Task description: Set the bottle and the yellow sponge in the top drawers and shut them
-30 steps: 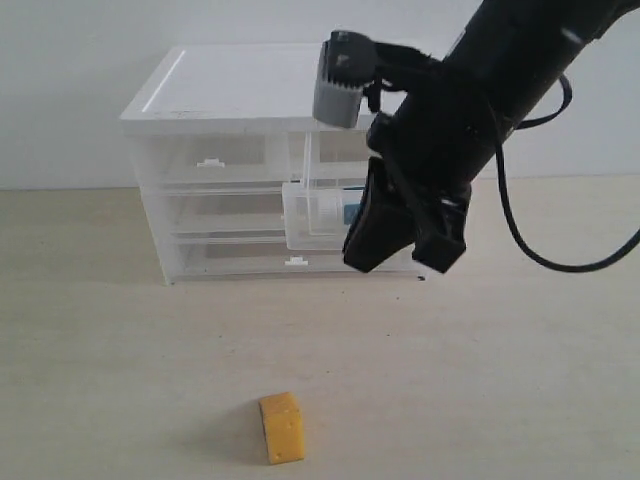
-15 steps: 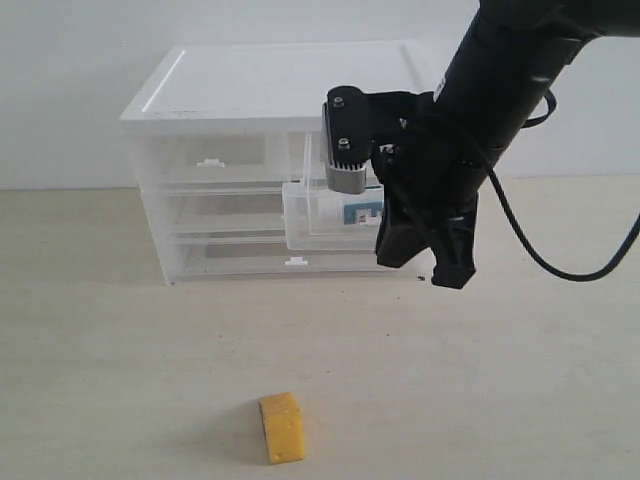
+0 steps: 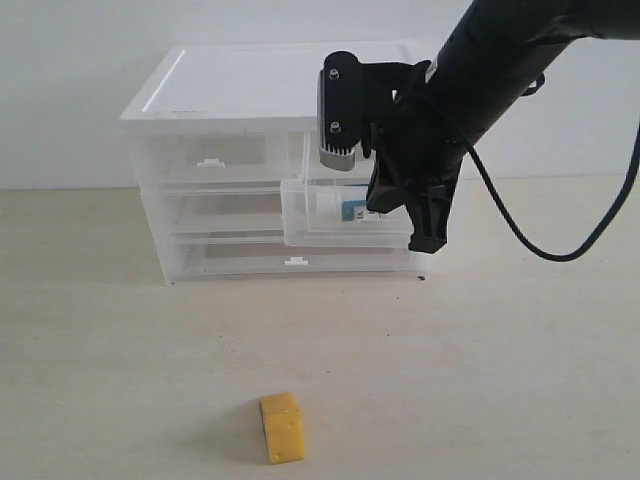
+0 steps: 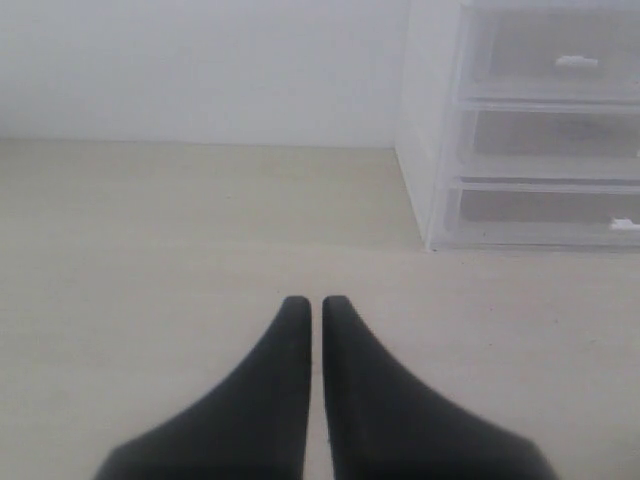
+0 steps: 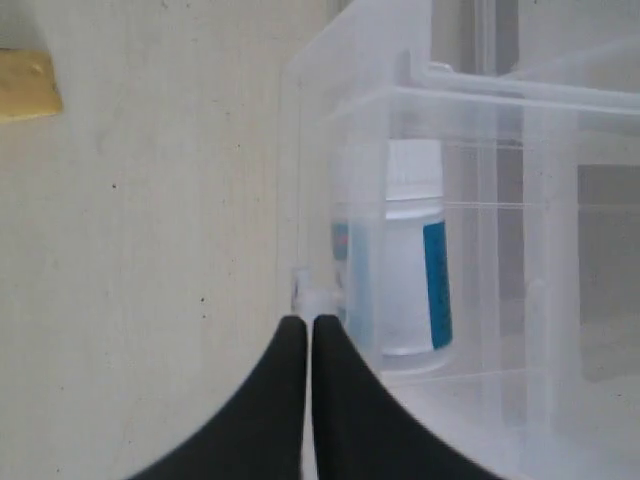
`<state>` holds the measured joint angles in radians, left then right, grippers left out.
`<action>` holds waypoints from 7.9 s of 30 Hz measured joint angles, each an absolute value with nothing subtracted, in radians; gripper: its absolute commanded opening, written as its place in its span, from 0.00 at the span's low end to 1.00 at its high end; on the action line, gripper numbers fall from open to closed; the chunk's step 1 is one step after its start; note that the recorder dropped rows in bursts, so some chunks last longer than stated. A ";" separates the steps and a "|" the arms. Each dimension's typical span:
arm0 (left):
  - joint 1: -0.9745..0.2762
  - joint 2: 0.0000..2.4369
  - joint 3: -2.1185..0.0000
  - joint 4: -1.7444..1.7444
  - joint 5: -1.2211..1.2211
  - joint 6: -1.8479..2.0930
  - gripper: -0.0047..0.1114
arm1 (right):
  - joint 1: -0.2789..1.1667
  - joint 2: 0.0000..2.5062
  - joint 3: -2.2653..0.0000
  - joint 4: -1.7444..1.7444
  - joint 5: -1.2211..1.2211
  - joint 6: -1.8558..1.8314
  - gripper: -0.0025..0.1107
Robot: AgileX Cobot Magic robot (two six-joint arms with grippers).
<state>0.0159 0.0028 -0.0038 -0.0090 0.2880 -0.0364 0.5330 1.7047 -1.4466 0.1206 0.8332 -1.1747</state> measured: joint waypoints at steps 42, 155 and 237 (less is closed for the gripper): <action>0.016 0.003 -0.004 -0.009 0.288 -0.036 0.08 | 0.530 1.729 -1.484 0.132 0.791 -1.087 0.02; 0.016 0.003 -0.004 -0.009 0.288 -0.035 0.08 | -0.057 0.187 -0.345 0.044 0.489 -0.071 0.02; 0.016 0.003 -0.004 -0.033 -0.022 -0.043 0.08 | -0.057 0.006 -0.005 0.048 0.329 0.000 0.02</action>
<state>0.0159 0.0028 -0.0038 -0.0325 -0.0218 -0.0435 -0.0569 0.0057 -0.0046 0.0484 0.3289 0.0000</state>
